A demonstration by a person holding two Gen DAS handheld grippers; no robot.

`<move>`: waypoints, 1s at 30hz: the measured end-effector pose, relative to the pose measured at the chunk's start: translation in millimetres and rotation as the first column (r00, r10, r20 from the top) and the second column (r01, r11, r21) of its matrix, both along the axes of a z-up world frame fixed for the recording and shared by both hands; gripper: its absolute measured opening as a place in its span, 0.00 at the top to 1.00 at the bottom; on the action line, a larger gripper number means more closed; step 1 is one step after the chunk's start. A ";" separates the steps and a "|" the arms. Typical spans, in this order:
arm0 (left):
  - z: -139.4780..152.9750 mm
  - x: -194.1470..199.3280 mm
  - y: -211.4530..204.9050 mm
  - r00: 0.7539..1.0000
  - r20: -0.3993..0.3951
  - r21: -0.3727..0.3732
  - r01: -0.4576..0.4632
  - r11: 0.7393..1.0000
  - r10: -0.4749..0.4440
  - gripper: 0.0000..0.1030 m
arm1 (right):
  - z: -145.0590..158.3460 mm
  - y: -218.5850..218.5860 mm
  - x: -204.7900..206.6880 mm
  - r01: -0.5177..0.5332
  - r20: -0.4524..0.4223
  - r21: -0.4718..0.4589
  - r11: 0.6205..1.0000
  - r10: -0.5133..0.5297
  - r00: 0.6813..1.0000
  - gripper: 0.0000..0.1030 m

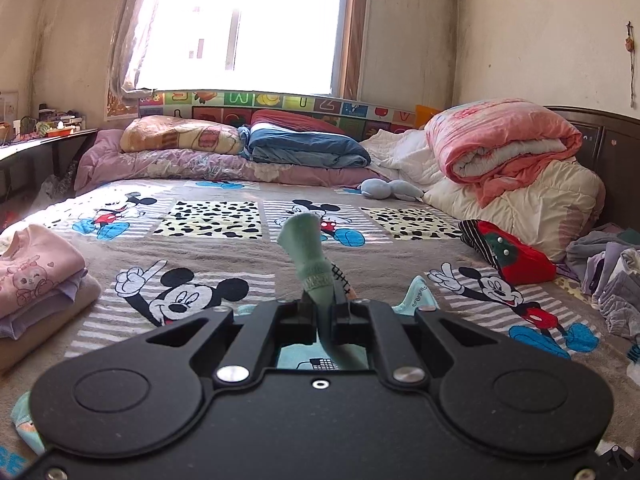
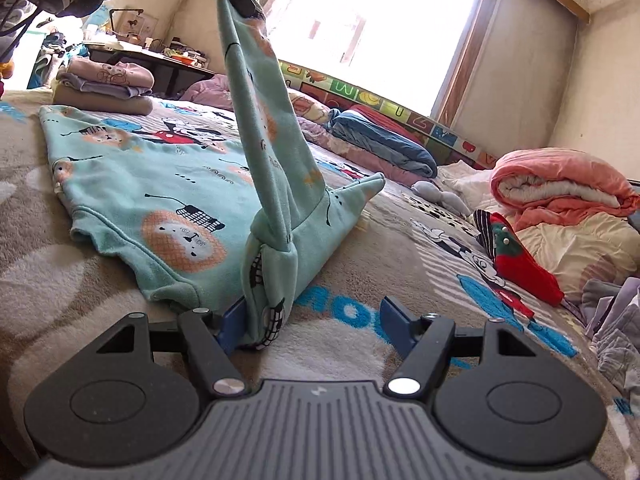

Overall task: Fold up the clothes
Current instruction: 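Lift the held side edge with the left gripper and fold it over the body, then lay the folded side down and open the left gripper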

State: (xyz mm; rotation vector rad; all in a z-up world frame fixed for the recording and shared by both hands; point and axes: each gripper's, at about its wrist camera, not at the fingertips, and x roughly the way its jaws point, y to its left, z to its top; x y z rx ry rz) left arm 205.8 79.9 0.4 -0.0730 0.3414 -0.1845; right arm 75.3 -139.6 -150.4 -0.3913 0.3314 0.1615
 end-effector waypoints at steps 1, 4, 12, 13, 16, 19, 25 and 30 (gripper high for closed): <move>-6.7 -2.4 5.2 1.000 -0.001 -0.009 -0.015 1.000 0.015 0.96 | 0.4 -0.2 -0.1 -0.003 0.001 -0.007 1.000 0.003 1.000 0.32; -29.6 -8.4 25.2 0.998 -0.023 -0.069 -0.066 0.995 0.065 0.96 | 0.5 0.6 -2.2 -0.014 0.007 -0.039 0.999 0.014 1.000 0.31; -79.4 -12.8 63.6 0.986 -0.135 -0.145 -0.120 0.982 0.100 0.96 | -3.1 5.9 -8.6 -0.040 0.028 -0.128 0.991 0.044 0.999 0.31; -81.5 -12.9 64.8 0.985 -0.139 -0.143 -0.118 0.983 0.098 0.96 | -3.3 7.4 -9.0 -0.042 0.031 -0.140 0.989 0.046 0.998 0.31; -87.5 -13.1 68.5 0.984 -0.150 -0.136 -0.114 0.984 0.093 0.96 | -3.8 11.6 -9.7 -0.042 0.038 -0.173 0.984 0.050 0.998 0.31; -93.5 -13.3 72.1 0.983 -0.162 -0.129 -0.109 0.986 0.087 0.96 | -4.2 15.0 -9.7 -0.042 0.042 -0.198 0.979 0.051 0.998 0.31; -100.7 -15.0 77.3 0.981 -0.177 -0.119 -0.101 0.988 0.079 0.96 | -1.0 19.6 -14.2 -0.065 0.048 -0.272 0.960 0.081 0.996 0.31; -108.1 -12.4 75.0 0.975 -0.205 -0.102 -0.104 0.989 0.082 0.96 | 1.5 14.7 -20.6 -0.121 -0.014 -0.313 0.942 0.122 0.992 0.27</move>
